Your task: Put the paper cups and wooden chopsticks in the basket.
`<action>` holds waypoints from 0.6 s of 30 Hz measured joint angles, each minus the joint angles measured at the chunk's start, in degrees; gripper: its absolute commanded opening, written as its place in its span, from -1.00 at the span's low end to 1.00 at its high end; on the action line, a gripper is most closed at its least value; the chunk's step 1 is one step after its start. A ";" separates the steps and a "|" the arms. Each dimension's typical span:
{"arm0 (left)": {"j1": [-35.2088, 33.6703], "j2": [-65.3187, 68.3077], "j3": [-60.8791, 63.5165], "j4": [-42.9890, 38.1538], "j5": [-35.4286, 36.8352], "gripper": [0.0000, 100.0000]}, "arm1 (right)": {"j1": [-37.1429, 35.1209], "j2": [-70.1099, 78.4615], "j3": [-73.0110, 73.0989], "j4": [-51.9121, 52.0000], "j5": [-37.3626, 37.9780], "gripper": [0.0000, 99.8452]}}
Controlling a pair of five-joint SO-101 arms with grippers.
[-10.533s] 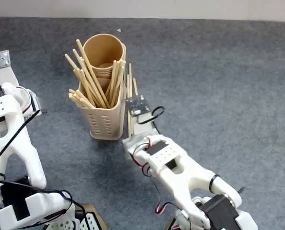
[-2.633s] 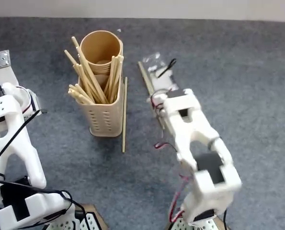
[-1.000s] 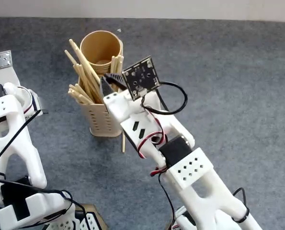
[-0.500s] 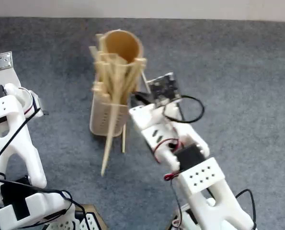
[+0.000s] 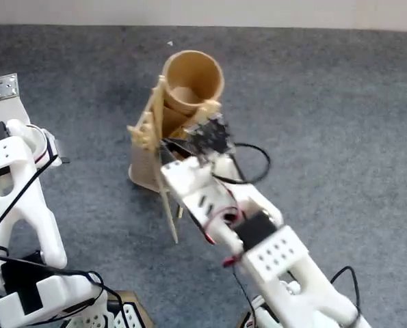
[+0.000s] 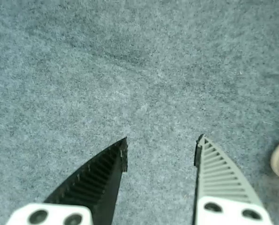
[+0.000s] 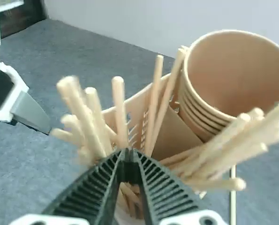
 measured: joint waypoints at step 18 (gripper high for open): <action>0.00 0.00 0.00 0.00 0.00 -0.49 | -1.41 6.33 -16.53 13.19 0.62 -0.98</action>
